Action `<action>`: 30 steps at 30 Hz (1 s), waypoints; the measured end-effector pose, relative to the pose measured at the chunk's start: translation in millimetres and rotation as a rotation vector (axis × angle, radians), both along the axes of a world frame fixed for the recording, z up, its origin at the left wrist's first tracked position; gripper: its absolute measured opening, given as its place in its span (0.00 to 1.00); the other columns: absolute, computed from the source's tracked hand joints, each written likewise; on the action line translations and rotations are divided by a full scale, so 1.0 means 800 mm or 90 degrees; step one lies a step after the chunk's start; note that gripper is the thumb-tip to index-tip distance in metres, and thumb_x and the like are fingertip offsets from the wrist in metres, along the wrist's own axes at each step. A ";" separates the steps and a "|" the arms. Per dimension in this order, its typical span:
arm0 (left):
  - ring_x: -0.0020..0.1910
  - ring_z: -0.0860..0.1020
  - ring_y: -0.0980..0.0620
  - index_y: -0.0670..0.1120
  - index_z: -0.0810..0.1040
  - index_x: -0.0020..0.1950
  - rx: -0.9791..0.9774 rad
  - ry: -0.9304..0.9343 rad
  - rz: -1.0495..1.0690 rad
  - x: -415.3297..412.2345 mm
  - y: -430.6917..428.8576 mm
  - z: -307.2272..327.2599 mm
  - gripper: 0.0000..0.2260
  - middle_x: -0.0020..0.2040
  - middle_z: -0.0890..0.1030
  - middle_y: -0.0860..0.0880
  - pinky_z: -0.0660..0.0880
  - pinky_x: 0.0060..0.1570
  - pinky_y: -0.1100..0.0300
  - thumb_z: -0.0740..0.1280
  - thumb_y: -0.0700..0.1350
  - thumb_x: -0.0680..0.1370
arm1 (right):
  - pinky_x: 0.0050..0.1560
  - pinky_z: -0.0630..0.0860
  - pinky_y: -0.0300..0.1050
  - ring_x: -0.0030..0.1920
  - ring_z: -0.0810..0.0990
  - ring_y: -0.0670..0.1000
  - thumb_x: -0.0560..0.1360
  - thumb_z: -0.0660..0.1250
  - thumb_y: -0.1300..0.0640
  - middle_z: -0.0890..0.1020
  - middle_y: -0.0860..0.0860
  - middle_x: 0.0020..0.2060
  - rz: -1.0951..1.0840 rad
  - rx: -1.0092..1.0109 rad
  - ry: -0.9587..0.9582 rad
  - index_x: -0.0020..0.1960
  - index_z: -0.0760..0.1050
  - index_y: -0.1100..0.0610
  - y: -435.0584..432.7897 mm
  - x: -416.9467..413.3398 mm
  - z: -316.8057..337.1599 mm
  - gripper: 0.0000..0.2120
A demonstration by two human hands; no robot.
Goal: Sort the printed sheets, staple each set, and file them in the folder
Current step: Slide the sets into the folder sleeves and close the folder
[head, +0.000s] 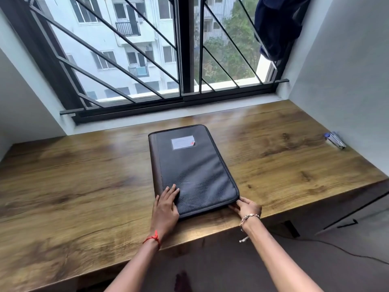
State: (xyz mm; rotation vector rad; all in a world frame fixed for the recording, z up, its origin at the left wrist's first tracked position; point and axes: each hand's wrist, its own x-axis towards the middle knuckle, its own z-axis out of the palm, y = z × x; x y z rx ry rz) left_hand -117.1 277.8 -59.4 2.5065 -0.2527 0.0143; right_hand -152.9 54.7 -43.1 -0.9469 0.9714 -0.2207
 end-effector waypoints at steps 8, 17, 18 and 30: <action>0.66 0.69 0.51 0.47 0.77 0.61 0.046 -0.048 0.014 0.012 -0.009 0.023 0.20 0.65 0.74 0.51 0.60 0.65 0.57 0.62 0.38 0.70 | 0.24 0.78 0.40 0.24 0.81 0.50 0.74 0.56 0.77 0.81 0.56 0.24 0.324 -0.020 0.046 0.55 0.71 0.78 -0.057 0.018 0.015 0.11; 0.74 0.53 0.56 0.52 0.66 0.69 0.123 -0.004 -0.073 0.049 -0.015 0.022 0.21 0.73 0.60 0.55 0.44 0.74 0.50 0.62 0.54 0.76 | 0.27 0.76 0.32 0.24 0.80 0.44 0.71 0.64 0.75 0.82 0.51 0.25 0.653 -0.199 0.173 0.33 0.82 0.63 -0.106 0.089 0.012 0.14; 0.75 0.52 0.57 0.53 0.65 0.69 0.131 -0.002 -0.081 0.056 -0.017 0.023 0.22 0.74 0.58 0.55 0.44 0.74 0.50 0.62 0.55 0.76 | 0.26 0.75 0.31 0.24 0.79 0.43 0.71 0.64 0.75 0.82 0.50 0.25 0.673 -0.202 0.188 0.30 0.82 0.61 -0.107 0.099 0.011 0.17; 0.76 0.46 0.57 0.52 0.63 0.71 0.135 0.023 -0.143 0.138 -0.036 0.028 0.24 0.76 0.54 0.54 0.38 0.73 0.49 0.60 0.57 0.77 | 0.23 0.70 0.29 0.20 0.76 0.41 0.73 0.64 0.74 0.79 0.48 0.21 0.675 -0.266 0.215 0.33 0.77 0.63 -0.104 0.187 0.011 0.13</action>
